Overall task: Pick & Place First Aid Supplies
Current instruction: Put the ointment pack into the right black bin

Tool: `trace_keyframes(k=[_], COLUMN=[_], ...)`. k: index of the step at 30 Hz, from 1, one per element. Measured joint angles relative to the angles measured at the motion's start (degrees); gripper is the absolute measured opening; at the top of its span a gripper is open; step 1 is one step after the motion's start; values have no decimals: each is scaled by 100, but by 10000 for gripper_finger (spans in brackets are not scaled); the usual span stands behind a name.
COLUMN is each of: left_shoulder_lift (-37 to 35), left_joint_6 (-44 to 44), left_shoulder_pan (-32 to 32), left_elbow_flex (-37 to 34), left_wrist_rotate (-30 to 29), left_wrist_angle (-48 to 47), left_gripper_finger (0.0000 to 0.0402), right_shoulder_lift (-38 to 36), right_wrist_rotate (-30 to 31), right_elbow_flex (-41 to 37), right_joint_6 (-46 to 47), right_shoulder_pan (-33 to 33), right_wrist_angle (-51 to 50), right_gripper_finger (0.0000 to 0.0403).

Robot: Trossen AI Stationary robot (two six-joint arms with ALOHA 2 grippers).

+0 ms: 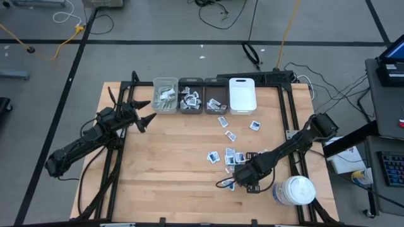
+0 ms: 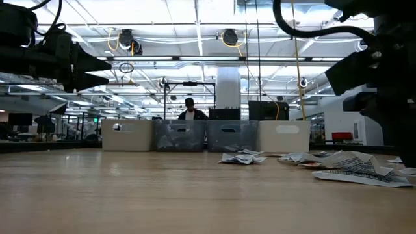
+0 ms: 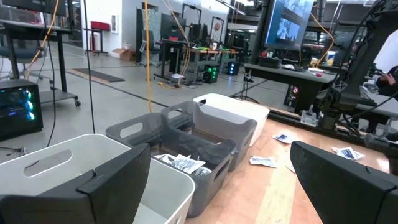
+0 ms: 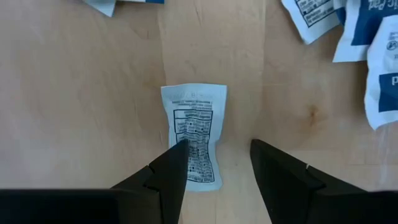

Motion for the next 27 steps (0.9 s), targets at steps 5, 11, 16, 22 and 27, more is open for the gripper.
trace_keyframes(k=[5, 11, 16, 22, 27], left_shoulder_lift=[0, 0, 0, 0, 0], left_joint_6=[0, 0, 0, 0, 0], left_shoulder_pan=[2, 0, 2, 2, 2], left_elbow_flex=[0, 0, 0, 0, 2], left_wrist_rotate=[1, 0, 0, -1, 1], left_wrist_angle=[0, 0, 0, 0, 0], left_gripper_finger=[392, 392, 392, 392, 392], right_shoulder_lift=[134, 141, 148, 125, -126], right_wrist_rotate=[17, 44, 11, 10, -24], right_elbow_flex=[-62, -75, -76, -78, 78], right_joint_6=[-106, -156, -298, -287, -263], right_shoulder_pan=[-2, -9, -7, -7, -97], right_wrist_angle=[164, 223, 262, 267, -137], right_gripper_finger=[160, 79, 9, 3, 2])
